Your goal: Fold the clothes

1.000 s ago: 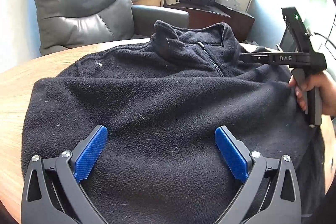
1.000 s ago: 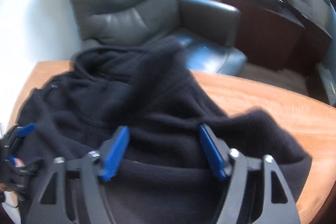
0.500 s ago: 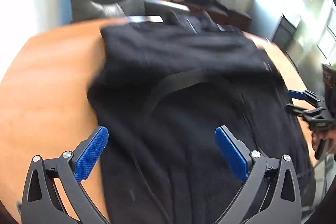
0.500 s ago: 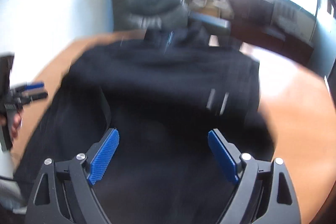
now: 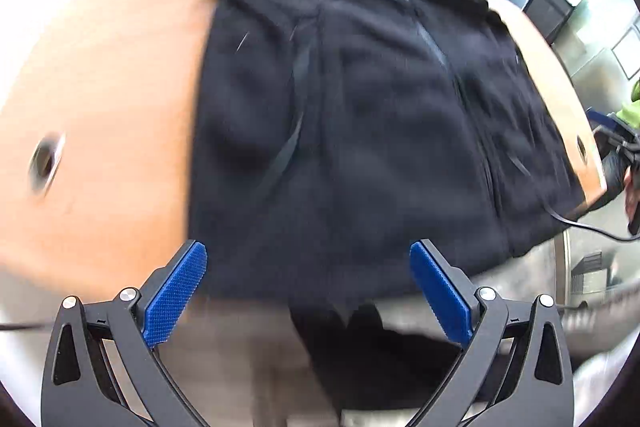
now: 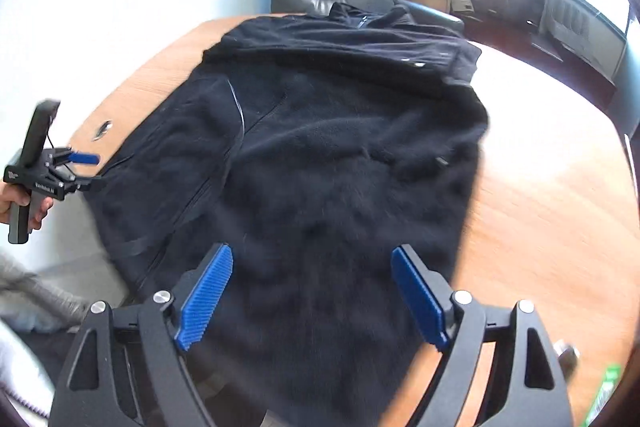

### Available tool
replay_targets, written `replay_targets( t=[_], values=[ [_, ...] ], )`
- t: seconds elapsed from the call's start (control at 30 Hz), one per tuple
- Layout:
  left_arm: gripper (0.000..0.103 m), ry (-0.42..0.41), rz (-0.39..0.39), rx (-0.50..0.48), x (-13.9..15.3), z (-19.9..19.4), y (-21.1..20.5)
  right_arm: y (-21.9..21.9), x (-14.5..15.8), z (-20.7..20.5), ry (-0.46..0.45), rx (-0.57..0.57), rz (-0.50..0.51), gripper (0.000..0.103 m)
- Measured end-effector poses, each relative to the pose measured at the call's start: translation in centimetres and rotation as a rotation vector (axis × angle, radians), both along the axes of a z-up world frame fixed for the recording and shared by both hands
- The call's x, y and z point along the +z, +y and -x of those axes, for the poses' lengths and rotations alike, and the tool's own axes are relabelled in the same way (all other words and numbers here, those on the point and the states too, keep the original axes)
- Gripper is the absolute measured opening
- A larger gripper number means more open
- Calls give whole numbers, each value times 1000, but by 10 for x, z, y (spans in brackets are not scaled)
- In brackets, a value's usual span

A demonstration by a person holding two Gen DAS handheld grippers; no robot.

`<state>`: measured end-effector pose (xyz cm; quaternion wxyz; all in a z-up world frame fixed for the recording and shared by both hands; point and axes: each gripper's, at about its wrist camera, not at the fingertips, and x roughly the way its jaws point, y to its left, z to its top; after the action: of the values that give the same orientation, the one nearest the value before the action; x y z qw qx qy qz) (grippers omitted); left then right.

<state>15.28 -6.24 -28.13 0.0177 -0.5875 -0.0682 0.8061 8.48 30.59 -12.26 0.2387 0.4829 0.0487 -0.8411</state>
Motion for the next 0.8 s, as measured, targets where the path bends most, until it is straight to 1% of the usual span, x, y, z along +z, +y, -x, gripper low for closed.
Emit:
replay_targets(
  t=[0.07, 0.13, 0.2, 0.27, 0.33, 0.37, 0.43, 0.5, 0.57, 0.6, 0.7, 0.8],
  values=[
    [103, -46, 5, 40, 14, -34, -7, 24, 15, -17, -10, -18, -31, 87],
    [103, -74, 25, 66, 31, -63, -12, 45, 24, -28, -18, -41, -41, 87],
    [103, -77, 45, 85, 45, -77, -19, 59, 23, -34, -29, -58, -49, 87],
    [103, -42, 42, 122, 63, -76, -29, 59, 17, -32, -24, -60, -42, 87],
    [103, 20, 34, 143, 86, -66, -37, 59, 10, -30, -19, -63, -35, 87],
    [103, 51, 26, 147, 95, -59, -42, 60, 7, -29, -17, -64, -31, 87],
    [103, 94, 45, 139, 105, -41, -51, 60, 0, -28, -13, -65, -23, 87],
    [103, 120, 53, 124, 97, -19, -54, 56, -12, -24, -28, -63, -26, 87],
    [103, 105, 9, 111, 69, 12, -59, 51, -26, -16, -51, -73, -39, 87],
    [103, 100, -11, 103, 56, 24, -55, 50, -37, -9, -75, -101, -34, 87],
    [103, 116, -83, 61, 19, 64, -42, 45, -57, 5, -99, -177, -17, 87],
    [103, 102, -127, 55, -11, 89, -34, 42, -74, 15, -112, -226, 17, 87]
  ],
)
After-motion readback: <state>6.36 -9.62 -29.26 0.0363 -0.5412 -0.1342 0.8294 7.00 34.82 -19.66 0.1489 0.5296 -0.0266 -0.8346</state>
